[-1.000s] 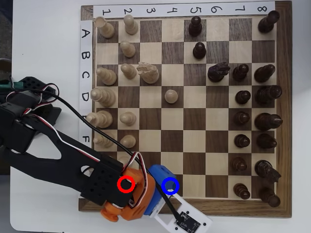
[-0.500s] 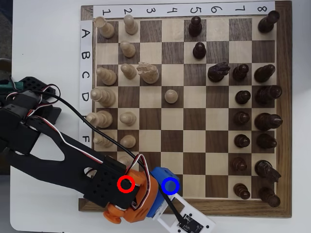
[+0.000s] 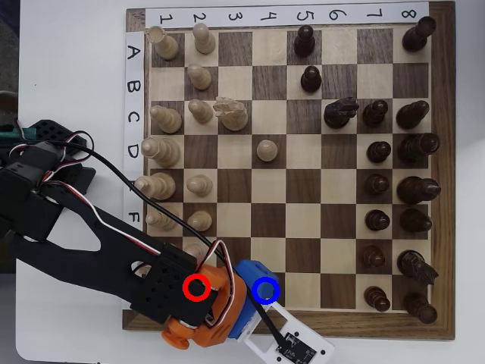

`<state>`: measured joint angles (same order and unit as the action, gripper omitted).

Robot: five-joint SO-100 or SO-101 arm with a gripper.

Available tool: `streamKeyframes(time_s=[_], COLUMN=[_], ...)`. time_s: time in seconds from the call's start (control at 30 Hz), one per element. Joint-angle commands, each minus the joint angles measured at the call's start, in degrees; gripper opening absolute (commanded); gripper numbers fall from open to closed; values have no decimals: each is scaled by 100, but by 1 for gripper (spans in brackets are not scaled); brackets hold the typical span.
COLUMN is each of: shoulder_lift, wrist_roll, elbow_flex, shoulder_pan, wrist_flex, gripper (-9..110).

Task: Move the piece to destination

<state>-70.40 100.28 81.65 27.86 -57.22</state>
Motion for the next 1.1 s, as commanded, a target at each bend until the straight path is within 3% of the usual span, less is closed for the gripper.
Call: streamKeyframes(time_s=[0.0, 0.3, 0.6, 1.07], shoulder_lift=[-360, -853, -1705, -4140], wrist_roll=[1063, 1371, 1063, -1608], elbow_flex=[-1362, -1687, -1714, -1652], shoulder_pan=[-246, -615, -668, 114], wrist_flex=[-105, -545, -826, -896], gripper=[26, 24, 25, 20])
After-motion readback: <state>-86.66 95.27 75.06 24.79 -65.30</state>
